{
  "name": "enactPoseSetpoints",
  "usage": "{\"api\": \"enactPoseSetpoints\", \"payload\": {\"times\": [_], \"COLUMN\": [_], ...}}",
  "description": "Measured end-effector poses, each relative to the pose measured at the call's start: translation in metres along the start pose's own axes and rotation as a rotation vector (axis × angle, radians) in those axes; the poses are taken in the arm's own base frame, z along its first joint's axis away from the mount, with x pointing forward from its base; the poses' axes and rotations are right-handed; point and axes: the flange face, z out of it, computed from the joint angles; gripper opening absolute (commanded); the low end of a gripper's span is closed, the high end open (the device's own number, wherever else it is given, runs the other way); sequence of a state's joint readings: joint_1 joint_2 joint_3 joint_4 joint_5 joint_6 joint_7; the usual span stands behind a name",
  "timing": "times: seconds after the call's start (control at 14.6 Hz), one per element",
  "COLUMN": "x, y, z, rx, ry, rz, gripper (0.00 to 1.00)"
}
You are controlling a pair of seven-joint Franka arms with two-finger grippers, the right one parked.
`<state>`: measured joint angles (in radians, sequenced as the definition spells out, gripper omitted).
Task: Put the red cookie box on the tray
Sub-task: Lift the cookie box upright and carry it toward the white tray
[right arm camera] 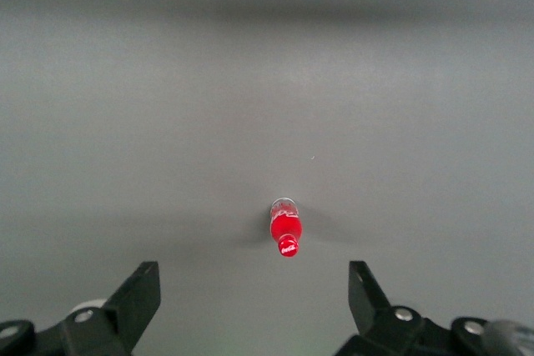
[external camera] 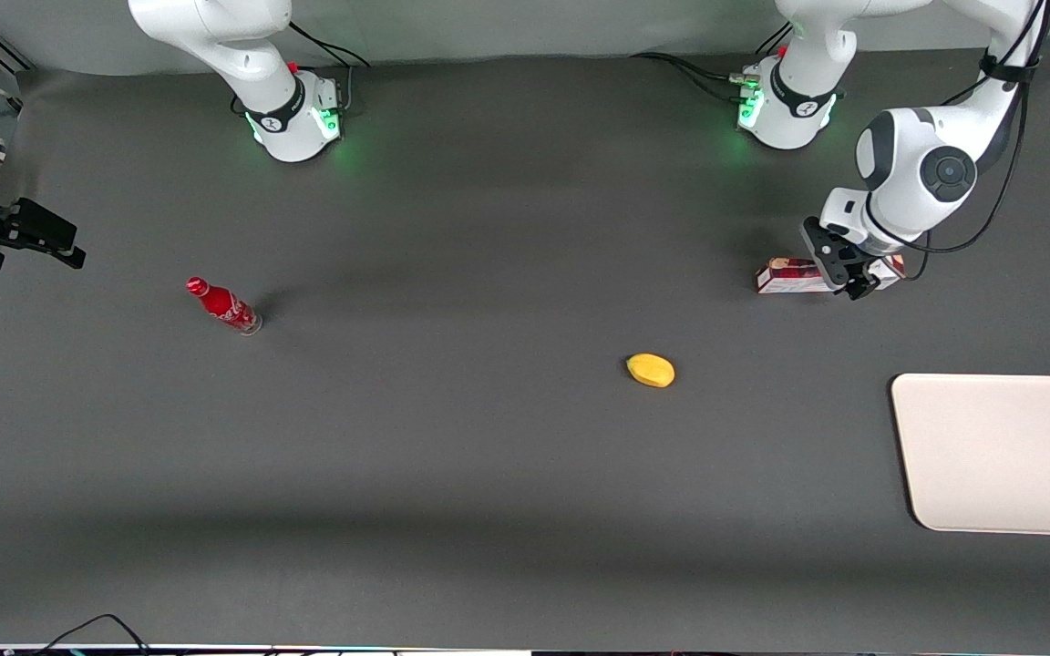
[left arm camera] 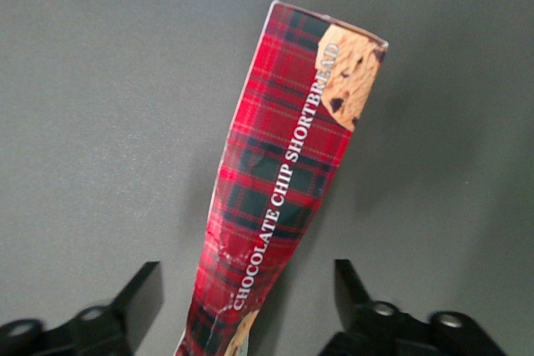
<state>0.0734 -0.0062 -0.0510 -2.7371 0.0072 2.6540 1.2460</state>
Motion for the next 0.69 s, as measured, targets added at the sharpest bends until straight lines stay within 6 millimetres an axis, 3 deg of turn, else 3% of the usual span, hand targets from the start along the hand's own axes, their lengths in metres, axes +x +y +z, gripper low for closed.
{"api": "enactPoseSetpoints", "payload": {"times": [0.07, 0.41, 0.69], "x": [-0.001, -0.004, -0.006], "y": [0.0, -0.004, -0.012], "z": [0.002, 0.013, 0.007], "rx": [-0.001, -0.018, -0.077], "ry": [0.004, 0.027, 0.1], "rz": [0.007, 0.006, -0.147], "gripper": [0.0, 0.0, 0.0]}}
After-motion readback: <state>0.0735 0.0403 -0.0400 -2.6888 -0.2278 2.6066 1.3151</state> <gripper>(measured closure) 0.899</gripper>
